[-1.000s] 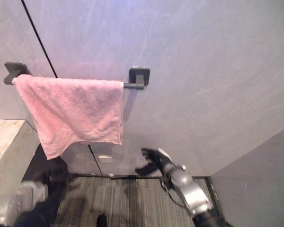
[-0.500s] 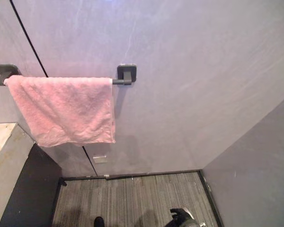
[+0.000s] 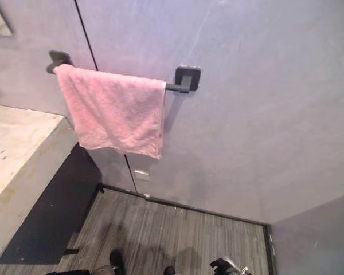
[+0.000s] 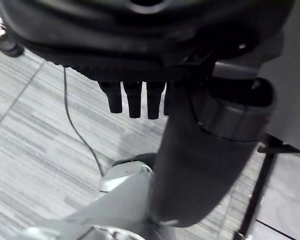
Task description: Organize the bathroom.
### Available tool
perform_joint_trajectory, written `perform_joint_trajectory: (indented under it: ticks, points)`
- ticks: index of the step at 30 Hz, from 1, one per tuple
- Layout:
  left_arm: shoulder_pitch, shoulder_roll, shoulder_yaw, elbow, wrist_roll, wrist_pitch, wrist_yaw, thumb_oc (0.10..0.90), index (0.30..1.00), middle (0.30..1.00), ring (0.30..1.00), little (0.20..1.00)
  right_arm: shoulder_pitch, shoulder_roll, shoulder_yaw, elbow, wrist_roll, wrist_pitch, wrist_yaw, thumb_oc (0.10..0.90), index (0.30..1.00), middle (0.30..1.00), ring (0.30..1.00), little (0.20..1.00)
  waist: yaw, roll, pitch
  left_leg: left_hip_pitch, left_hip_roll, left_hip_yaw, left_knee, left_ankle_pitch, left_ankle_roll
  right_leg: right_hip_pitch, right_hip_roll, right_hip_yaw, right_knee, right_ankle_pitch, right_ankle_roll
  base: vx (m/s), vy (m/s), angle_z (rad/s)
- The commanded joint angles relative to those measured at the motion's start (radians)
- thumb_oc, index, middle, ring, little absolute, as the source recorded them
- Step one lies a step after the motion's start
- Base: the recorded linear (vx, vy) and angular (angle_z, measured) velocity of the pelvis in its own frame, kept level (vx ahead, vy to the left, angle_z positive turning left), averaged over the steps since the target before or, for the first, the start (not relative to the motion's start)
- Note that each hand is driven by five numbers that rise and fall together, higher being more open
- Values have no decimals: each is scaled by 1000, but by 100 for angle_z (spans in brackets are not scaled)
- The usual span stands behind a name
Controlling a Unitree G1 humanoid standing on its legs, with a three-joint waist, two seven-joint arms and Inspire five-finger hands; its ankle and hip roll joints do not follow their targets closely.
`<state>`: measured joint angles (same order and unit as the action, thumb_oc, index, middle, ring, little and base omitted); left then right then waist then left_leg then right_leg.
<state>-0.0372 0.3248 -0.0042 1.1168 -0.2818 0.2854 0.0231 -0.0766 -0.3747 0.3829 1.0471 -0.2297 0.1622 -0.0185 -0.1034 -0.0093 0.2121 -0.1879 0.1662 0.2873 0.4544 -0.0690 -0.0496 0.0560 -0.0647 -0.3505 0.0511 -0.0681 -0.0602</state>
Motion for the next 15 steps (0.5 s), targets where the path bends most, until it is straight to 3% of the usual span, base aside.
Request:
perform_joint_trajectory:
  ticks: [1, 2, 4, 5, 7, 9, 11, 12, 15]
  points:
    - [8, 9, -56, 5, 61, -18, 0, 800, 900, 900, 900, 900, -37, -32, -47, 17, -22, -20, -22, 800, 900, 900, 900, 900, -36, 19, -43, 161, -20, 4, 21, -83, 15, -152, 12, 103, 157, -38, 106, -140, -75, 70]
    - [-11, 6, -76, 11, 76, -34, -10, 800, 900, 900, 900, 900, -17, -43, -62, 19, -23, -32, -24, 800, 900, 900, 900, 900, -59, 44, -59, 230, -44, 4, 60, -49, -14, -167, 44, 93, 131, -25, 91, -108, -62, 87]
    - [-17, 4, -83, 12, 80, -37, -10, 800, 900, 900, 900, 900, -11, -46, -66, 18, -18, -35, -25, 800, 900, 900, 900, 900, -65, 52, -61, 240, -49, 0, 70, -36, -24, -167, 54, 89, 123, -23, 87, -154, -34, 101]
    - [-51, -5, -130, -3, 94, -65, -21, 800, 900, 900, 900, 900, 22, -65, -91, 14, -11, -54, -32, 800, 900, 900, 900, 900, -98, 90, -69, 273, -98, -6, 87, 14, -61, -187, 94, 73, 88, 3, 77, -232, 9, 95]
    - [-68, -8, -151, -27, 101, -71, -27, 800, 900, 900, 900, 900, 36, -72, -104, 11, -15, -64, -35, 800, 900, 900, 900, 900, -114, 105, -71, 282, -126, 7, 60, 2, -61, -204, 105, 63, 77, 23, 87, -309, 90, 129]
    - [-107, -9, -182, -103, 78, -50, -34, 800, 900, 900, 900, 900, 52, -84, -127, 12, -18, -86, -42, 800, 900, 900, 900, 900, -146, 128, -60, 314, -176, 53, -109, -83, -34, -254, 108, 37, 87, 49, 116, -400, 251, 152]
    - [-125, -10, -198, -135, 50, -46, -30, 800, 900, 900, 900, 900, 48, -89, -126, 15, -14, -91, -48, 800, 900, 900, 900, 900, -163, 131, -50, 331, -194, 54, -191, -123, -7, -286, 102, 32, 93, 68, 129, -342, 247, 63]
    - [-140, -8, -213, -162, 16, -51, -24, 800, 900, 900, 900, 900, 32, -92, -120, 14, -17, -89, -48, 800, 900, 900, 900, 900, -168, 129, -35, 333, -217, 40, -256, -163, 28, -324, 89, 19, 106, 91, 144, -348, 216, 30]
    - [-156, -13, -219, -166, -9, -51, -8, 800, 900, 900, 900, 900, 7, -95, -104, 15, -18, -91, -44, 800, 900, 900, 900, 900, -169, 127, -21, 344, -250, 8, -344, -168, 66, -370, 83, 11, 106, 127, 163, -365, 184, 26]
